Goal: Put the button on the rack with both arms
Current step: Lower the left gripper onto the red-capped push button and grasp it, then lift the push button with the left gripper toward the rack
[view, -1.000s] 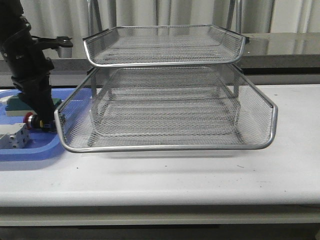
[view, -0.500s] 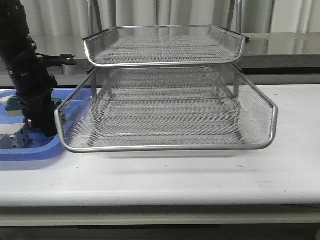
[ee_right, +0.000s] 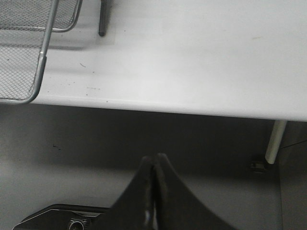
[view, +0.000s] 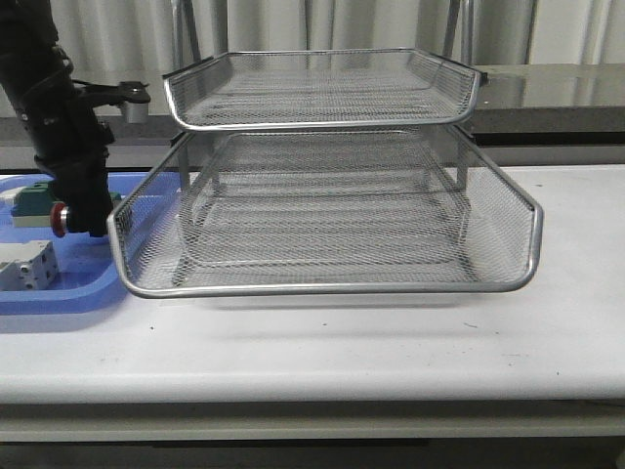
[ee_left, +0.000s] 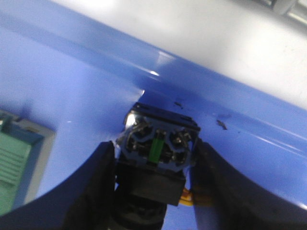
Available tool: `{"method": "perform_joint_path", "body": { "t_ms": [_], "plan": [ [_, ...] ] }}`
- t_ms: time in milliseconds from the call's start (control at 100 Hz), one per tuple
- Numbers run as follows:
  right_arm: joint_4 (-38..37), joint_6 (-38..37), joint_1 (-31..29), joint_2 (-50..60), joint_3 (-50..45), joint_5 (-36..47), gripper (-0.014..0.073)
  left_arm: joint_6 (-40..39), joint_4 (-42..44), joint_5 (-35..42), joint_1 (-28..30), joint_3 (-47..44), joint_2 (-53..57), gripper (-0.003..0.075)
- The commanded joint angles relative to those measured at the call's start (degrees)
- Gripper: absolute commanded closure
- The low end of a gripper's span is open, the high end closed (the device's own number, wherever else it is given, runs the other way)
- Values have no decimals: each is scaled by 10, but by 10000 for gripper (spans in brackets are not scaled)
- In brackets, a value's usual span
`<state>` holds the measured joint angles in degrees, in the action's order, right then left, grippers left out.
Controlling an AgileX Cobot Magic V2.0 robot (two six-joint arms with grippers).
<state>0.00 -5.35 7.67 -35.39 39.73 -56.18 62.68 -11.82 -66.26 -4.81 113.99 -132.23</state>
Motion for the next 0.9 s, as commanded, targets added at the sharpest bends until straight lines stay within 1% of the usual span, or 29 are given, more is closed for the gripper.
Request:
{"method": "perform_joint_path", "body": {
  "t_ms": [0,60,160,520,670,890],
  "plan": [
    [-8,3,0,0,20,26,662,0,-10,-31,-3,40,38,741],
    [-8,3,0,0,20,26,662,0,-6,-66,-3,62,38,741],
    [-8,3,0,0,20,26,662,-42,16,-64,-3,81,49,741],
    [-8,3,0,0,20,26,662,-103,44,-64,-3,74,136,740],
    [-8,3,0,0,20,26,662,-103,44,-64,-3,25,192,740],
    [-8,3,0,0,20,26,662,-109,43,-64,-13,-90,291,741]
  ]
}}
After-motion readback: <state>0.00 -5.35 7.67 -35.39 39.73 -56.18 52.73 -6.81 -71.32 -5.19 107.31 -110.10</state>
